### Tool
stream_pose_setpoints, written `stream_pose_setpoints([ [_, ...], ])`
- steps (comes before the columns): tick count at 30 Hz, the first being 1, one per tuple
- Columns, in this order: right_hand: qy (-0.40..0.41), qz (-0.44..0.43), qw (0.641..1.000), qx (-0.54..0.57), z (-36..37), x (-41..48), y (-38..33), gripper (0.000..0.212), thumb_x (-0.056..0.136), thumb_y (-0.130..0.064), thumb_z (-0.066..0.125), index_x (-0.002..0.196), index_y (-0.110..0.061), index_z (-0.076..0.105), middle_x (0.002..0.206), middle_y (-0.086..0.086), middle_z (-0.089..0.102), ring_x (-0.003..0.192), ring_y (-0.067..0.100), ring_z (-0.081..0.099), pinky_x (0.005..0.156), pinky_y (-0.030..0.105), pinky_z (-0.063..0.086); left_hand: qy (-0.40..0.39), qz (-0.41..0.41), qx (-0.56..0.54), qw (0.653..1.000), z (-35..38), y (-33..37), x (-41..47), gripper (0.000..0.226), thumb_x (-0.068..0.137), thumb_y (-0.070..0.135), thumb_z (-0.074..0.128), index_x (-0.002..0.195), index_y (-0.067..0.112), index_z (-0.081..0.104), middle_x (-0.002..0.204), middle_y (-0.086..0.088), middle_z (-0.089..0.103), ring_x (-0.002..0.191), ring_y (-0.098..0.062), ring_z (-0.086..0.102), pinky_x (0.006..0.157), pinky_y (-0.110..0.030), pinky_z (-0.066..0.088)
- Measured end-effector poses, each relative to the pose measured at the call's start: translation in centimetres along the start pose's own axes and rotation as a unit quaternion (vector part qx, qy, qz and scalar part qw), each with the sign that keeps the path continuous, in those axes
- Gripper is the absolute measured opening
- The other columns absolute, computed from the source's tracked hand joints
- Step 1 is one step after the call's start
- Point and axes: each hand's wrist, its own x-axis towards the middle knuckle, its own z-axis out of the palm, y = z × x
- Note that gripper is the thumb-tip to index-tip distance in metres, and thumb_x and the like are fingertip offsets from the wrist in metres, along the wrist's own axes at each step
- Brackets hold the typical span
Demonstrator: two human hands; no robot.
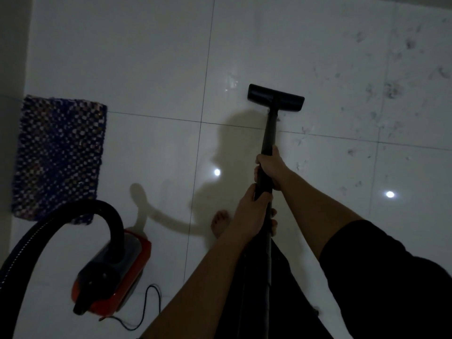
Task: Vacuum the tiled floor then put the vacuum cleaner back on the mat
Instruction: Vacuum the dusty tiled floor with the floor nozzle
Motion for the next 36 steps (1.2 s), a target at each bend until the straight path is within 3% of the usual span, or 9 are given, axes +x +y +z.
stream_pose_setpoints([
  [10, 0.009, 0.009, 1.000, 0.011, 1.9, -0.9, 3.2, 0.069, 0.091, -0.001, 0.047, 0.150, -0.026, 0.020, 0.057, 0.009, 0.046, 0.038, 0.018, 0.045, 0.041, 0.027, 0.043, 0.000, -0.001, 0.032, 0.999, -2.0, -2.1, -1.5, 0.022, 0.098, 0.013, 0.040, 0.117, 0.014, 0.050, 0.070, -0.012, 0.047, 0.039, -0.014, 0.045, 0.037, -0.020, 0.043],
  [17, 0.012, 0.011, 1.000, 0.015, 1.5, -2.1, 3.7, 0.074, 0.092, -0.001, 0.046, 0.152, -0.031, 0.014, 0.061, 0.010, 0.048, 0.045, 0.021, 0.047, 0.045, 0.031, 0.045, -0.009, -0.014, 0.017, 1.000, -1.8, -2.5, -2.2, 0.028, 0.098, 0.014, 0.040, 0.126, 0.016, 0.046, 0.068, -0.012, 0.045, 0.037, -0.012, 0.044, 0.036, -0.019, 0.042],
  [24, 0.030, -0.004, 0.999, 0.023, 1.4, -2.6, 4.5, 0.066, 0.091, -0.001, 0.047, 0.148, -0.024, 0.023, 0.059, 0.010, 0.047, 0.041, 0.019, 0.046, 0.044, 0.029, 0.044, -0.019, -0.002, 0.040, 0.999, -2.2, -3.3, -2.9, 0.030, 0.098, 0.015, 0.040, 0.128, 0.018, 0.046, 0.069, -0.010, 0.047, 0.040, -0.013, 0.045, 0.037, -0.020, 0.043],
  [27, 0.028, -0.004, 0.999, 0.023, 1.1, -2.7, 4.8, 0.068, 0.091, 0.000, 0.046, 0.149, -0.024, 0.021, 0.060, 0.010, 0.047, 0.041, 0.019, 0.046, 0.043, 0.028, 0.044, -0.026, 0.001, 0.033, 0.999, -2.1, -3.8, -3.1, 0.025, 0.098, 0.015, 0.041, 0.121, 0.019, 0.048, 0.070, -0.011, 0.047, 0.042, -0.014, 0.044, 0.038, -0.020, 0.043],
  [36, 0.017, 0.008, 0.999, 0.031, 0.1, -2.9, 7.3, 0.074, 0.092, -0.002, 0.047, 0.151, -0.032, 0.014, 0.058, 0.010, 0.048, 0.045, 0.021, 0.047, 0.045, 0.030, 0.045, -0.014, -0.005, 0.048, 0.999, -1.5, -6.3, -2.9, 0.030, 0.098, 0.014, 0.041, 0.127, 0.014, 0.046, 0.070, -0.012, 0.048, 0.036, -0.011, 0.046, 0.037, -0.019, 0.043],
])
